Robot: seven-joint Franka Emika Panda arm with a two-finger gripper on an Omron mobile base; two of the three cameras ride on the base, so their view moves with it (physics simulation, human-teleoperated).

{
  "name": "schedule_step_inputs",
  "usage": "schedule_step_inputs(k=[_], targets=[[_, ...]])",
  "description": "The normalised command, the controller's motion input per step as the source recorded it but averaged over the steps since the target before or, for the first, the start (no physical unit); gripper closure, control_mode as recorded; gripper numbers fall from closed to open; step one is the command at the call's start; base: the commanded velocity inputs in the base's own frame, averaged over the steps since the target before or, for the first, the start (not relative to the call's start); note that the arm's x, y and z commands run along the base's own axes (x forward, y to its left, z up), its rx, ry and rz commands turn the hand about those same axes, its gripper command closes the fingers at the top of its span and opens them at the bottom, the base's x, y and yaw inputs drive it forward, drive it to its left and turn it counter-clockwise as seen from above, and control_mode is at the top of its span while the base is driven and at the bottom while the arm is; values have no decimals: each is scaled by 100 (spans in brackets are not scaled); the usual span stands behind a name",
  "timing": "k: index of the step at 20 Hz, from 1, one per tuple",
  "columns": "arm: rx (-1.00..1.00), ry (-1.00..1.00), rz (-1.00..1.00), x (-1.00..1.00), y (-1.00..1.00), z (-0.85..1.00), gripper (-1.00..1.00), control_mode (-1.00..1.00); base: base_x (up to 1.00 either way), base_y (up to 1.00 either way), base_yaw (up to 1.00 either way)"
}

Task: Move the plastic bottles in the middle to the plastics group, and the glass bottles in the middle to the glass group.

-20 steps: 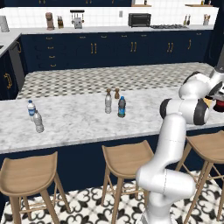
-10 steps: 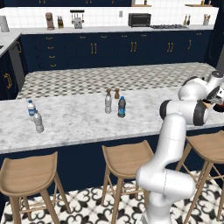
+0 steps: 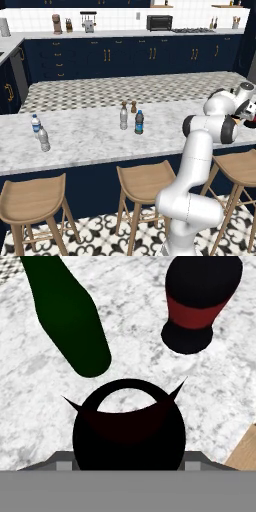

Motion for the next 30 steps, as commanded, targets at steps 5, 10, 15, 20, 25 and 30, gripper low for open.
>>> schedule_step_inputs(k=[5, 10, 15, 20, 25, 30], targets=[[0, 0, 0, 3, 0, -2, 100, -100, 0, 0, 0], [0, 0, 0, 0, 0, 0, -100, -100, 0, 0, 0], [0, 0, 0, 0, 0, 0, -100, -100, 0, 0, 0], [0, 0, 0, 0, 0, 0, -100, -100, 0, 0, 0], [0, 0, 0, 0, 0, 0, -100, -100, 0, 0, 0], [0, 0, 0, -5, 12, 0, -100, -100, 0, 0, 0]])
